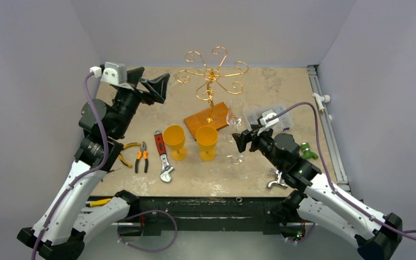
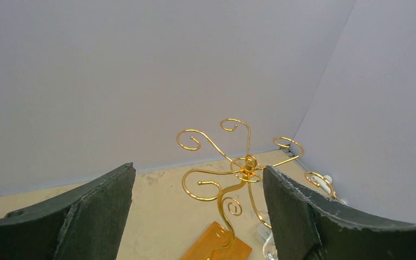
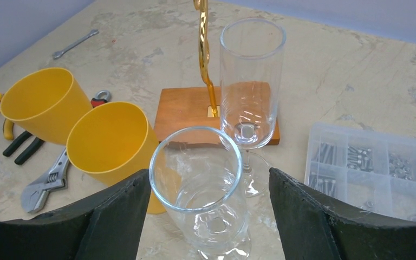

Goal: Take the wine glass off the wine glass rack
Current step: Place the wine glass at the center of the board, then reset both arms

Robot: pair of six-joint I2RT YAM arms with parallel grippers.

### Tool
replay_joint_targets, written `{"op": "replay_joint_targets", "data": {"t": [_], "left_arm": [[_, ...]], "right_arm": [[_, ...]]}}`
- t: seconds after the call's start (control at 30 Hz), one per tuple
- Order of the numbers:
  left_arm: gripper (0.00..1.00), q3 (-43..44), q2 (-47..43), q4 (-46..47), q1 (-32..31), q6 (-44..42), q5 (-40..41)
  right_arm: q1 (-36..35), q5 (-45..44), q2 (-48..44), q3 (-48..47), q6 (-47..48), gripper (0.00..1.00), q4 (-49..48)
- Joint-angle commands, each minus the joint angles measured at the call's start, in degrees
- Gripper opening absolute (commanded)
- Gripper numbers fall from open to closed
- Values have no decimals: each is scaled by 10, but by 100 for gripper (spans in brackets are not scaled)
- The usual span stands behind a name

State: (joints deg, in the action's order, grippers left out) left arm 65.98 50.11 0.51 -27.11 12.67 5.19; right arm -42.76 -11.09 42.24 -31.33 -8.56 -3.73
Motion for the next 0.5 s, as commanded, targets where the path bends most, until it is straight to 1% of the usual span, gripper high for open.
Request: {"op": "replay_joint_targets", "data": {"t": [0.0,0.17,0.3,0.37,0.43,0.47], "left_arm": [[85,0,-11,23,2,-21,5],[85,-1,-10,24,3,-21,2],[85,-3,-10,27,3,-19,0],[85,-2,-8,27,3,-21,-1],[85,-1,-8,26,3,-21,-1],[86,-1,-8,26,3,-21,-2]], "right_arm": [[-3,-36,-31,-69,-21,78,70],[-3,-83,-34,-141,24,81,153],[-3,-113,-38,-182,39,82,170],[-3,-110,-28,-209,39,83,199],[-3,-87,-12,-239,35,83,217],[-3,-85,-2,-257,20,83,234]]}}
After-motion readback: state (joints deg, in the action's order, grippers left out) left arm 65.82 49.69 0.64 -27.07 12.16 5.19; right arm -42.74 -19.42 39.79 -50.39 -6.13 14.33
